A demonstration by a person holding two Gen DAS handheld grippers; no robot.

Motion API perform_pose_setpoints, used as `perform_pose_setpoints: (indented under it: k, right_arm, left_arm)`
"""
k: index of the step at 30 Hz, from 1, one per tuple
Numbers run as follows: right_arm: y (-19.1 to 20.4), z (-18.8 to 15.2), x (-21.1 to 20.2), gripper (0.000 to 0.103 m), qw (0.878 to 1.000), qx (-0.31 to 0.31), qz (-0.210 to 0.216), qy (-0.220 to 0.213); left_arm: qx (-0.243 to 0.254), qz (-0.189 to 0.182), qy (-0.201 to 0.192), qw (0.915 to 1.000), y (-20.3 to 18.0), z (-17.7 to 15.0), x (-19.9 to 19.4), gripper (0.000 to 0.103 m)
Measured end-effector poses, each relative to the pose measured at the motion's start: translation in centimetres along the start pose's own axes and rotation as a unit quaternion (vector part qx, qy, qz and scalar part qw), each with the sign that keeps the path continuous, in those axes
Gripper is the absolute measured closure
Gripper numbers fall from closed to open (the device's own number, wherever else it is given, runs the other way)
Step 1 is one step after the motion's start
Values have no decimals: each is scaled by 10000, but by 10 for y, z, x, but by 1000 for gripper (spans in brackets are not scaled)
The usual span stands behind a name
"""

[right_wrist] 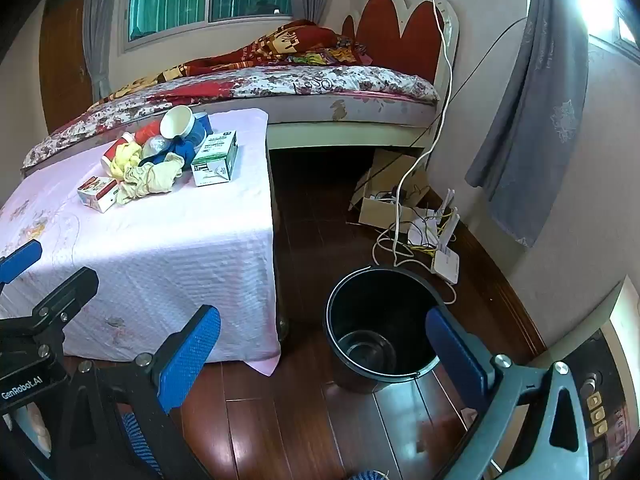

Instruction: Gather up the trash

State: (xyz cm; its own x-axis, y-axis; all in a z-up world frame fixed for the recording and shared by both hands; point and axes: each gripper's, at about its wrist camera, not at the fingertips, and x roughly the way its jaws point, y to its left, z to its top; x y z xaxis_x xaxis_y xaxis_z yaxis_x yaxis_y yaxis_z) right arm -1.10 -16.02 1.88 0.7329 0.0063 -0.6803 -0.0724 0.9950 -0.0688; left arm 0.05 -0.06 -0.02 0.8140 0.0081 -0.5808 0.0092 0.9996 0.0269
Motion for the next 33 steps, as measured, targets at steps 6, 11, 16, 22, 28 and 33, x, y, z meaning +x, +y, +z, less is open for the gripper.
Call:
perform_pose_setpoints:
  k: [6,11,16,22,28,33]
  right_arm:
    - [0,1,0,0,10000,-1,23,-51]
    - [0,2,-4,0,10000,16,12,-79]
    - [1,3,-1,0,10000,13,4,-74]
    - [-1,3,3,0,10000,41,19,-70]
    - [0,3,2,0,10000,44,8,-85]
    - [-1,4,2,0,9999,59,0,-88]
  left_arm:
    - [-28,-19,-4,10000,3,0,0,1]
    - [-110,-36,-20,9999,5,-3,0,1]
    - [-118,-29,-15,9999,6,-2,0,1]
    - [-123,-22,-12,9999,7,-2,-1,1]
    - [-118,-15,-10,9999,8,-2,-1,1]
    - [-116,-15,-8,9999,8,-2,-1,1]
